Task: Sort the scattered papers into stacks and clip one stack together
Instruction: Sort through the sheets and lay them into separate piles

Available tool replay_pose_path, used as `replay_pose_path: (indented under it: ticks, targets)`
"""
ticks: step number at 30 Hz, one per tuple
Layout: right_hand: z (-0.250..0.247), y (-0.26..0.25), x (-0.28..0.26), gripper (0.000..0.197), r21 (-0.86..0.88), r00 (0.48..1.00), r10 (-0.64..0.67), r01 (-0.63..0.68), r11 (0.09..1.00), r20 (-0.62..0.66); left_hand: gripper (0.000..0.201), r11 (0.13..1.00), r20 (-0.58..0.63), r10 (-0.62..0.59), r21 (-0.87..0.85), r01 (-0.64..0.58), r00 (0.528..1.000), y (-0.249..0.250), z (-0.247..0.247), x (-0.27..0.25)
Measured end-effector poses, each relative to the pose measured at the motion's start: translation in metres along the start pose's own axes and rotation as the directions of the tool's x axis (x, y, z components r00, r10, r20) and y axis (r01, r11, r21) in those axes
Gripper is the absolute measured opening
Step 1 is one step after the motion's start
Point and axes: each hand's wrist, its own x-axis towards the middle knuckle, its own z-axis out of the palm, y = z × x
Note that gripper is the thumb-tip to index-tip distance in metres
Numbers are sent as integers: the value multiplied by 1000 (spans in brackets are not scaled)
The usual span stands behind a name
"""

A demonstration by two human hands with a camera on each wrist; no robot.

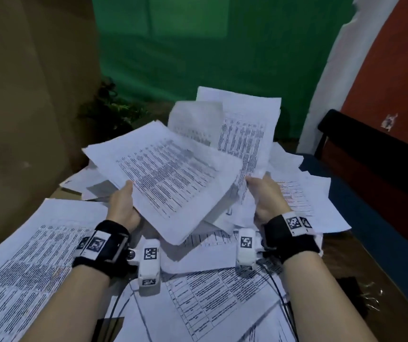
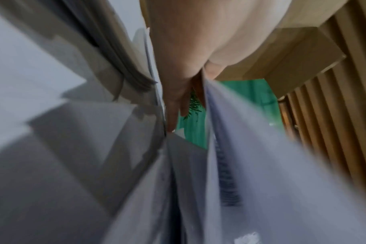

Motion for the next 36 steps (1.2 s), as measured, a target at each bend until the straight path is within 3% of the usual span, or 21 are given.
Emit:
replay_pose_path:
  ticks: [4,6,8,10,11,13,14,15,17,19,22,24,25,28,30,33,36]
  targets:
    - [12,7,-1,29,73,999,39,-39,997,7,45,989,65,-130,-57,134,989,-2,-6,0]
    - [15,8,-2,34,121,997,75,-71,990,-25,43,990,87,-131,-43,135,988,-4,-6,2]
    - [15,-2,-3,40,1,989,89,-90,996,-118,39,995,96,-99,13,98,991,-6,-4,4]
    - [14,-7,4,55,-158,974,70,-105,982,-217,39,995,119,-89,52,84,989,-10,-1,2]
    - [20,-9,-1,68,-200,976,76,-117,973,-204,38,994,128,-91,69,82,988,-12,2,-1]
    - [22,1,1,105,-73,985,149,-156,985,-88,34,995,133,-81,63,74,988,-15,4,-1]
    - [22,10,7,110,28,986,164,-164,986,-37,33,996,127,-71,61,64,989,-15,5,-2]
    - [23,13,6,100,104,989,144,-141,985,-23,32,996,128,-59,73,50,990,-15,6,-1]
    - [27,10,-1,62,179,995,91,-81,981,-46,32,992,140,-35,123,18,989,-15,5,1]
    - [30,12,2,39,83,981,110,-97,992,-160,35,987,158,-30,163,4,987,-14,5,0]
    - [26,12,-2,35,152,922,237,-198,968,-306,33,980,155,10,192,-40,988,-18,1,3]
    - [19,6,8,24,105,954,60,-30,994,-292,30,968,154,58,233,-93,986,-19,-2,5]
    - [12,0,10,20,80,944,-53,84,993,-326,30,966,158,65,239,-102,985,-19,-3,6]
    - [-14,-13,11,15,127,801,-256,378,917,-541,31,967,151,69,234,-104,986,-20,-7,7]
    - [-31,-17,13,22,232,738,-186,424,875,-648,34,951,208,41,293,-102,977,-19,-7,6]
    - [-58,-23,13,44,304,734,-18,303,903,-679,46,919,303,-44,385,-80,952,-22,-5,4]
    - [-64,-22,13,26,316,825,-14,232,920,-565,42,928,286,-63,370,-49,956,-23,-3,-1]
